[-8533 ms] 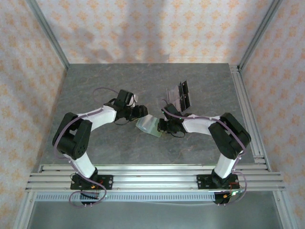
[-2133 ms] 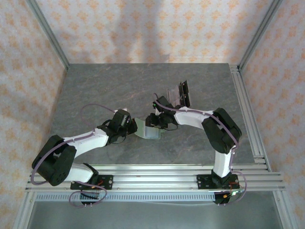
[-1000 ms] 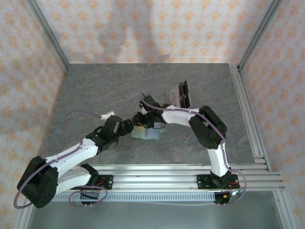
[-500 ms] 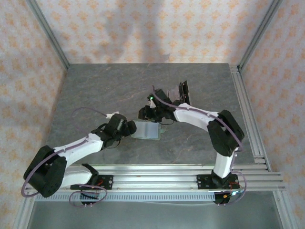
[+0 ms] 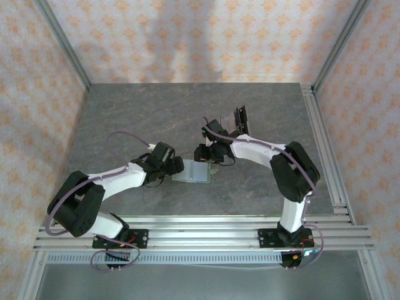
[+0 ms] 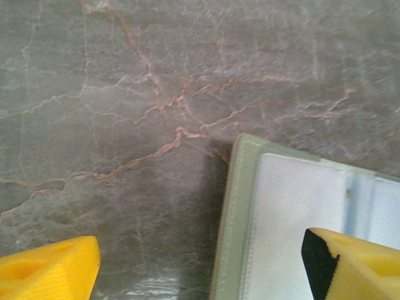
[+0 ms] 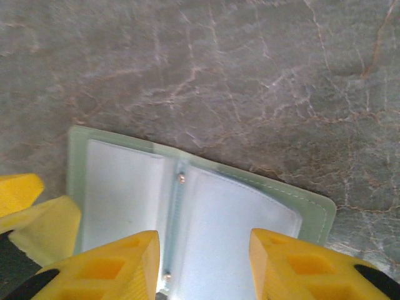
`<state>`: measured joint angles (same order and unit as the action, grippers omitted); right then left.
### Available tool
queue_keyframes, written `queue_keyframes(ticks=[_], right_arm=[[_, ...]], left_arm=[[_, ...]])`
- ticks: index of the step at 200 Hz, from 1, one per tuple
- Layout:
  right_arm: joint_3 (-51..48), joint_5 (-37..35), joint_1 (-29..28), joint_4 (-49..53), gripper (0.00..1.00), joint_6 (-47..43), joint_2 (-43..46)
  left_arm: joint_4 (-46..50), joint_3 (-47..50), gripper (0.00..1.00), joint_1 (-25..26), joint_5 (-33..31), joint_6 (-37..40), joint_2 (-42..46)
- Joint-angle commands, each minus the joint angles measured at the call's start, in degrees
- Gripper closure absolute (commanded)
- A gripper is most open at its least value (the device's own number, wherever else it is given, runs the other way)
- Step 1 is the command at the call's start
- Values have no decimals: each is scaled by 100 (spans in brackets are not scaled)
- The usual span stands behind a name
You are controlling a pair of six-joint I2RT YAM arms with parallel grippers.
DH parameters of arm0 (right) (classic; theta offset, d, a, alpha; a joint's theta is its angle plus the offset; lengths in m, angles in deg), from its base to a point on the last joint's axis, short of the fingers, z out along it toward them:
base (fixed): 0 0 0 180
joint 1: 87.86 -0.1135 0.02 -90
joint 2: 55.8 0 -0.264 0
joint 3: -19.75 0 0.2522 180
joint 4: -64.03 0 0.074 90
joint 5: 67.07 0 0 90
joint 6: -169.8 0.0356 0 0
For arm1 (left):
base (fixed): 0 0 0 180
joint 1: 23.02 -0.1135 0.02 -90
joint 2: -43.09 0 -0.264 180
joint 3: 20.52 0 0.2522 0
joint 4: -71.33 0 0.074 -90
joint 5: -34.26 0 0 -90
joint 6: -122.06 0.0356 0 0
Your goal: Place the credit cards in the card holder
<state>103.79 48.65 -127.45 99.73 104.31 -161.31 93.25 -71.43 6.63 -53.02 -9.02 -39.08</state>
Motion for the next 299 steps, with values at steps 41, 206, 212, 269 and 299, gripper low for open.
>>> queue_keyframes(ticks=[41,206,212,269,299], right_arm=[[-120,-125,-48,51,57,-157,-259],[-322,899,-241,-1042,56,718,-671],[-317,917,-242,-1057,56,751,-672],[-307,962,-277,-1218,56,930,-655],[-299,987,-281,-1307,56,1022,-654]], left_arm=[[222,-55,16,59,-184,153,-202],[-122,287,17,195,-147,43,-203],[-111,296,17,198,-156,48,-146],[-171,640,17,195,-159,74,805],[-184,837,17,200,-68,58,1245]])
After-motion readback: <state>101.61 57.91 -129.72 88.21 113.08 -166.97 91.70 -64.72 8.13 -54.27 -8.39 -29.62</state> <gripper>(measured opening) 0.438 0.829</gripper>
